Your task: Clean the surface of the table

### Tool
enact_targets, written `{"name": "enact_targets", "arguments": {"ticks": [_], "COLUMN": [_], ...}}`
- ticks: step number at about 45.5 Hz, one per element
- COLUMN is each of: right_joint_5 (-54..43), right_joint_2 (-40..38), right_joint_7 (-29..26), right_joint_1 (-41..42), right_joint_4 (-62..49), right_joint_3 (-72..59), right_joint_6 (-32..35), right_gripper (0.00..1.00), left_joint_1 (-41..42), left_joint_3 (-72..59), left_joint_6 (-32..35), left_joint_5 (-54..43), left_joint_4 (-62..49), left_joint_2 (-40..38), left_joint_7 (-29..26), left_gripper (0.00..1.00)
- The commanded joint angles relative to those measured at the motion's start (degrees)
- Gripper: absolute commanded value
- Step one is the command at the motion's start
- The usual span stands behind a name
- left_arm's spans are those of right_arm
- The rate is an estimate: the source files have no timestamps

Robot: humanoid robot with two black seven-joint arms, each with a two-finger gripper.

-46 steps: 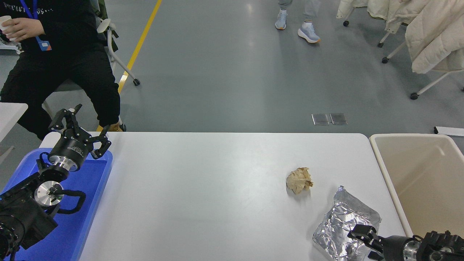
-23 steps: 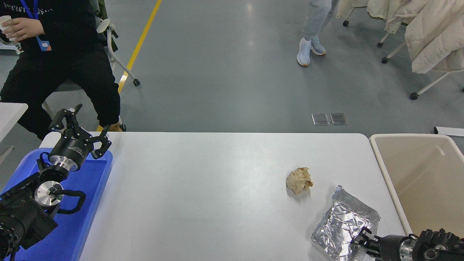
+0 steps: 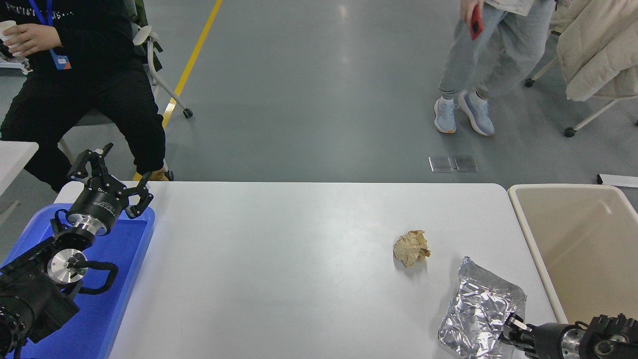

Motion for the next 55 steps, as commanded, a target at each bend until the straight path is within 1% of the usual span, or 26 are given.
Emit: {"name": "enact_targets", "arguments": {"ticks": [1, 5, 17, 26, 37, 47, 55], "right_joint_5": [-0.1, -0.3, -0.7, -3.2, -3.7, -5.5, -7.4], "right_joint_2": [-4.5, -7.1, -17.9, -27.4, -36.1, -42.2, -47.0], "right_joint_7": [-0.1, -0.1, -0.1, -0.2, -0.2, -0.3, -0.4], "right_joint_1": [1.7, 3.0, 7.2, 11.4, 14.5, 20.0, 22.7], "right_joint_4": [1.4, 2.9, 9.0, 12.3, 14.7, 15.5, 15.4], "right_joint_3": [0.3, 0.0, -0.2, 0.0, 0.8, 1.0, 6.0], "right_joint_6": [1.2, 1.6, 7.1, 13.6, 21.4, 28.6, 36.5], "right_gripper": [0.00, 0.00, 0.00, 0.00, 0.00, 0.00, 0.00], "left_joint_1": [0.0, 0.0, 0.0, 0.0, 0.0, 0.0, 0.0], "left_joint_3": [0.0, 0.0, 0.0, 0.0, 0.0, 0.0, 0.0], "left_joint_6": [0.0, 0.0, 0.0, 0.0, 0.0, 0.0, 0.0], "left_joint_5": [0.1, 0.0, 0.0, 0.0, 0.0, 0.0, 0.0], "left_joint_4": [0.0, 0.0, 0.0, 0.0, 0.0, 0.0, 0.0], "left_joint_2": [0.0, 0.0, 0.0, 0.0, 0.0, 0.0, 0.0], "left_joint_7": [0.1, 0.0, 0.1, 0.1, 0.1, 0.0, 0.0], "left_gripper": [1.00, 1.00, 1.00, 1.00, 1.00, 1.00, 1.00]}}
